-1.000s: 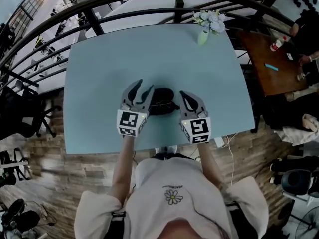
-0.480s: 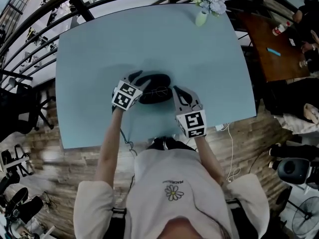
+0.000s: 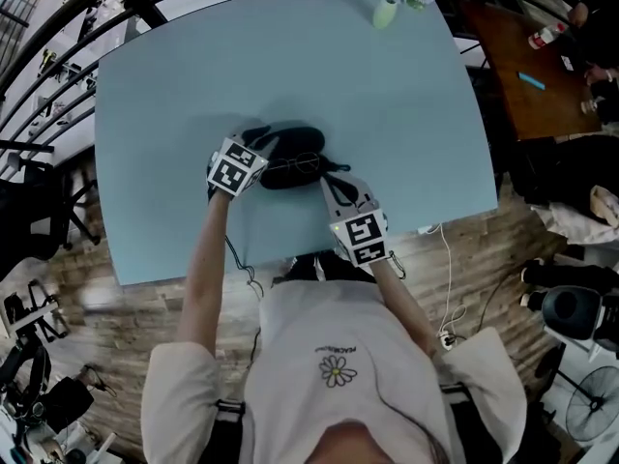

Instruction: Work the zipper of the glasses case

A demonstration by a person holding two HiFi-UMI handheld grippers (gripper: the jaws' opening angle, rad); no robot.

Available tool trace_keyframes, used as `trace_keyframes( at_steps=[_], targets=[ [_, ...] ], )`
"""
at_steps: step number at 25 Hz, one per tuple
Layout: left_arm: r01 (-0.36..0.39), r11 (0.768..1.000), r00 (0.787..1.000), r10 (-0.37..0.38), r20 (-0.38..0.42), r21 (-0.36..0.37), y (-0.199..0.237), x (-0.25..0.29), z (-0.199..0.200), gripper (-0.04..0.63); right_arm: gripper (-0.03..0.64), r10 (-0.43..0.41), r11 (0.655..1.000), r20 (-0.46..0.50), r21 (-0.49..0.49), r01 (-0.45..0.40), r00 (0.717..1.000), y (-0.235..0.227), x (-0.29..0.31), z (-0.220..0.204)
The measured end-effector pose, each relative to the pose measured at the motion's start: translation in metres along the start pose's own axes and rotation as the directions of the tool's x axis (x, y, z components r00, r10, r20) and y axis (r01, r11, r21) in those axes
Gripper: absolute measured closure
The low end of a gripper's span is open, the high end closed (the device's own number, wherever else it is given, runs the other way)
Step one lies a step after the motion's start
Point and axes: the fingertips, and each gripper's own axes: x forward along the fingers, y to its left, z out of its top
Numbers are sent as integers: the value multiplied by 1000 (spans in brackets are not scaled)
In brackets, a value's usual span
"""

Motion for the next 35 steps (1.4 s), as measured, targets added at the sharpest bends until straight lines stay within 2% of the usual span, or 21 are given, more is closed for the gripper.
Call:
trace_keyframes(
  at_steps=[3, 9, 16, 29, 35],
  targets=[
    [-3, 999, 1000, 3, -8, 32, -1, 4, -3, 511, 607, 20, 1000, -31, 21, -19, 999, 5, 6, -18],
    [-6, 996, 1000, 7, -13, 89, -5, -6, 1, 518, 609, 55, 998, -95, 21, -54, 994, 18, 16, -38],
    [-2, 986, 999, -5, 46, 165, -20, -22, 17, 518, 608, 57, 998, -138, 2, -58, 989, 24, 25, -52],
    [40, 977, 996, -57, 76, 212, -69, -62, 24, 512, 609, 46, 999, -144, 11, -45, 988, 23, 27, -59],
    [100, 974, 993, -110, 39, 201, -98, -68, 6, 512, 609, 45, 999, -129, 10, -44, 991, 21, 27, -58]
  ],
)
